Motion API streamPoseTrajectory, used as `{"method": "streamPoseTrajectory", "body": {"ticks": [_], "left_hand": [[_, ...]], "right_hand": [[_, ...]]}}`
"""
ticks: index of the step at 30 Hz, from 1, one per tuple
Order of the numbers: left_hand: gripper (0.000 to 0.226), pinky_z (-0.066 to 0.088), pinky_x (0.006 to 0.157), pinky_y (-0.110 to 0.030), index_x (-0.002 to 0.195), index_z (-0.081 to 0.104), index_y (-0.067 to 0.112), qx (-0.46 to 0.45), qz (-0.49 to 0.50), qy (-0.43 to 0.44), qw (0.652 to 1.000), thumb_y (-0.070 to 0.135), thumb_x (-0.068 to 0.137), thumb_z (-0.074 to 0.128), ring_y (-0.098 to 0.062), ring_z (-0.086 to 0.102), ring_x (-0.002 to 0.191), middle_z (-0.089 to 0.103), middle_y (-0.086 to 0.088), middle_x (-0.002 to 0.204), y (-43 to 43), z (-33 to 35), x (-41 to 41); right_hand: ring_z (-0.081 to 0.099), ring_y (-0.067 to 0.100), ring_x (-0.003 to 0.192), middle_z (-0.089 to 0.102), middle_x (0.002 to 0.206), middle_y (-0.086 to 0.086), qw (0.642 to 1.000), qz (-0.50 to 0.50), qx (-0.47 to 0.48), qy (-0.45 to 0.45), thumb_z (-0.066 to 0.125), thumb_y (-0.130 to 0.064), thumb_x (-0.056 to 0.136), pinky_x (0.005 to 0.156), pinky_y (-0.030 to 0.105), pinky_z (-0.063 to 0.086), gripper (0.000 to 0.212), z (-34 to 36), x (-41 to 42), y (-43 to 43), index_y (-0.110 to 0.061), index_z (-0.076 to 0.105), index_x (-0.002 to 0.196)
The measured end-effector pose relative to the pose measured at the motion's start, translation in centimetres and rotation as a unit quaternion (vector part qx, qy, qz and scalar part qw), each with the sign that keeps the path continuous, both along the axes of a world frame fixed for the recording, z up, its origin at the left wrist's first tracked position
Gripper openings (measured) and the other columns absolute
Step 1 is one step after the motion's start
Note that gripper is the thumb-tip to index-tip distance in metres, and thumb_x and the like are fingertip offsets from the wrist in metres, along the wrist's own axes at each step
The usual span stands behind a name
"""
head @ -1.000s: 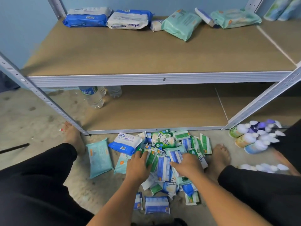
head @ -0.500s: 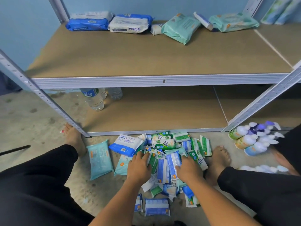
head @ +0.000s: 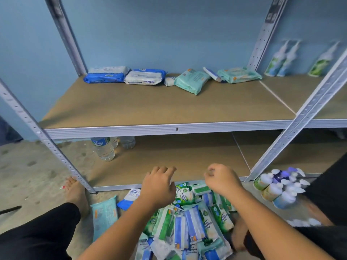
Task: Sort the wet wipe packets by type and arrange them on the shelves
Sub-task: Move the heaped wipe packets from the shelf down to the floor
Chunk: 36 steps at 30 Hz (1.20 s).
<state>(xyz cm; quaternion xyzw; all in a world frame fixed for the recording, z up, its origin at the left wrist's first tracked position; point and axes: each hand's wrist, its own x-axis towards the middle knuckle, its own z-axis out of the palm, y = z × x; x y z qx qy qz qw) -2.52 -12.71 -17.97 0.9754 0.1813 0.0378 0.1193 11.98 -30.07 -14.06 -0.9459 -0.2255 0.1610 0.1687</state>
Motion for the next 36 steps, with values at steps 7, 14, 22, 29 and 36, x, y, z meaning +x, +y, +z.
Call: {"method": "streamPoseTrajectory", "body": {"ticks": [7,14,22,29,36], "left_hand": [[0.038,0.051,0.072,-0.035,0.113,0.061,0.026,0.111,-0.089,-0.083,0.986,0.037,0.083,0.039,-0.025,0.061,0.092,0.064,0.004,0.098,3.2,12.1,5.3],[0.031,0.051,0.063,-0.033,0.112,0.063,0.031,0.126,-0.09,-0.142,0.978,0.033,0.085,0.047,-0.018,0.061,0.09,0.064,0.009,0.095,7.5,16.5,12.3],[0.032,0.052,0.069,-0.035,0.113,0.065,0.029,0.072,-0.004,-0.212,0.975,0.026,0.083,0.055,-0.022,0.061,0.094,0.066,0.009,0.104,15.2,15.7,22.6],[0.069,0.043,0.094,-0.046,0.13,0.059,0.02,0.042,0.056,-0.231,0.971,0.019,0.066,0.034,-0.031,0.054,0.121,0.066,-0.004,0.123,21.2,12.7,30.1],[0.064,0.021,0.111,-0.053,0.143,0.037,0.029,0.092,0.059,-0.105,0.988,0.034,0.079,0.041,-0.024,0.027,0.146,0.05,0.006,0.146,22.0,11.0,31.3]], "right_hand": [[0.061,0.016,0.078,0.064,0.088,-0.009,0.989,0.061,0.031,-0.13,0.057,-0.038,0.088,0.073,0.035,0.057,0.023,10.0,6.5,1.2,-0.028,0.069,0.104],[0.062,0.019,0.08,0.066,0.079,-0.006,0.981,0.021,0.076,-0.178,0.05,-0.045,0.073,0.079,0.035,0.057,0.028,14.0,15.0,4.8,-0.033,0.067,0.093],[0.062,0.019,0.085,0.068,0.088,-0.006,0.976,-0.001,0.103,-0.19,0.052,-0.033,0.072,0.081,0.031,0.055,0.018,14.4,25.0,10.9,-0.031,0.065,0.084],[0.046,0.034,0.121,0.058,0.131,0.004,0.958,-0.043,0.135,-0.251,0.055,-0.03,0.087,0.101,0.044,0.041,0.048,10.1,30.7,16.0,-0.024,0.054,0.135],[0.026,0.025,0.126,0.044,0.139,-0.01,0.947,-0.055,0.072,-0.309,0.044,-0.04,0.097,0.092,0.045,0.023,0.052,6.5,31.5,17.8,-0.034,0.032,0.147]]}}
